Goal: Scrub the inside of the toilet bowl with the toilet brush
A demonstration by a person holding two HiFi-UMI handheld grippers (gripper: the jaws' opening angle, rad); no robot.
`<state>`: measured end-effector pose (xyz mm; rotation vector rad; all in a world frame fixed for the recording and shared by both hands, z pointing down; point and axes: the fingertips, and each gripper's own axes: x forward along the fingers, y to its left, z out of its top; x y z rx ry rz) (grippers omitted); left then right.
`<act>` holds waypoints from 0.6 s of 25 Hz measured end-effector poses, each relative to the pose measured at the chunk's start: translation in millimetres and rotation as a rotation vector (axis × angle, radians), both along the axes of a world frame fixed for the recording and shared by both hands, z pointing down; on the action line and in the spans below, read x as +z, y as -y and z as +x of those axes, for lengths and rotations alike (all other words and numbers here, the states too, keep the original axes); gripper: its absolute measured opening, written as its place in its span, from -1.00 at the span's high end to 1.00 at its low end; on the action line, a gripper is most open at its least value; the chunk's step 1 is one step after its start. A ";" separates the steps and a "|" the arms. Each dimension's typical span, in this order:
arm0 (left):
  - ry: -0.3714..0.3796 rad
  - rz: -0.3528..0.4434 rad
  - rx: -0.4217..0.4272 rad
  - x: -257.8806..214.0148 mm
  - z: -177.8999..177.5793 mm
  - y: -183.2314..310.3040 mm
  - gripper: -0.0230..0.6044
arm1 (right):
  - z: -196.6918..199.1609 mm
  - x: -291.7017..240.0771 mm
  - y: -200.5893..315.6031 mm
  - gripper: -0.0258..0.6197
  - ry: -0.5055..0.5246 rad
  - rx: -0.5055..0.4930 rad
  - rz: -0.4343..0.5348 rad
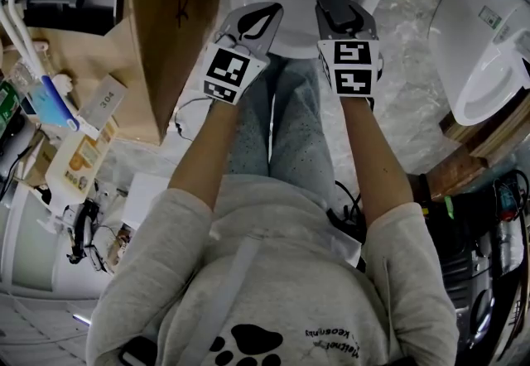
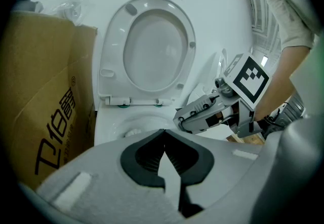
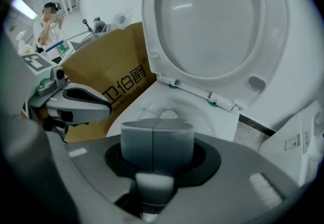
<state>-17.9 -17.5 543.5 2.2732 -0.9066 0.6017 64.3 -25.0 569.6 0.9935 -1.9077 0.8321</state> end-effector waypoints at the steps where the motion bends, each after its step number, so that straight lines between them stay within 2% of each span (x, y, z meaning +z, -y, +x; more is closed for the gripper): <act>1: 0.000 0.000 0.003 0.0 1.8 -0.3 0.94 | 2.1 -0.1 0.5 0.44 0.000 0.004 0.000; 15: -0.005 0.003 0.027 -1.2 24.0 -2.7 0.94 | 29.1 -2.0 5.5 0.44 -0.012 0.029 0.026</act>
